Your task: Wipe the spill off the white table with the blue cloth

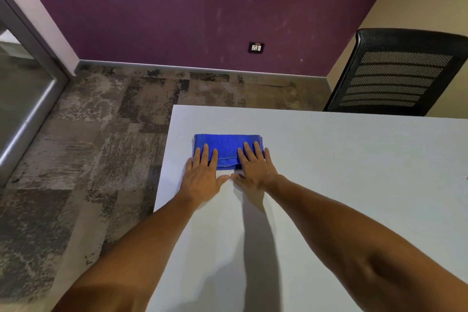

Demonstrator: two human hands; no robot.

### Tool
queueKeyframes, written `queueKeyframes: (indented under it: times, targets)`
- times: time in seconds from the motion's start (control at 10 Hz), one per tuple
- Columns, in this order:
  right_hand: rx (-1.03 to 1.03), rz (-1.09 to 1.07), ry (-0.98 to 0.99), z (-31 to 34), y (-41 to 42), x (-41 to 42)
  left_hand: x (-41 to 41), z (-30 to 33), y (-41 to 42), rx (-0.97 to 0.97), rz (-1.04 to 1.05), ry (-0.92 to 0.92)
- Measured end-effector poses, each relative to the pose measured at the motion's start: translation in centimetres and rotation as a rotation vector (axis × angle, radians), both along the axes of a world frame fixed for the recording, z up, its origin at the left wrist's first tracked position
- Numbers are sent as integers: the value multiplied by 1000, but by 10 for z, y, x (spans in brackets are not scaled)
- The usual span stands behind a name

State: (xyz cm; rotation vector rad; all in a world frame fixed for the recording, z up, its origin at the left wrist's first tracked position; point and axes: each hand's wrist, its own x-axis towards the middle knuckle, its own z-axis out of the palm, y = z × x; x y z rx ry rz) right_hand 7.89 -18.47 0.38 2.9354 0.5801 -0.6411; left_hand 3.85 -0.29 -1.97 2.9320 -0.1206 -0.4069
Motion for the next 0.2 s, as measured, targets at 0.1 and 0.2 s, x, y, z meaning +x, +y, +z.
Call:
queueKeyframes:
  times: [0.1,0.2]
  targets:
    - [89,-65,-19,9,-1,-7,-6,11,-5,-23,13,46]
    - [139,-93,-25,20,-4,-16,-13,19,-4,-22,15,28]
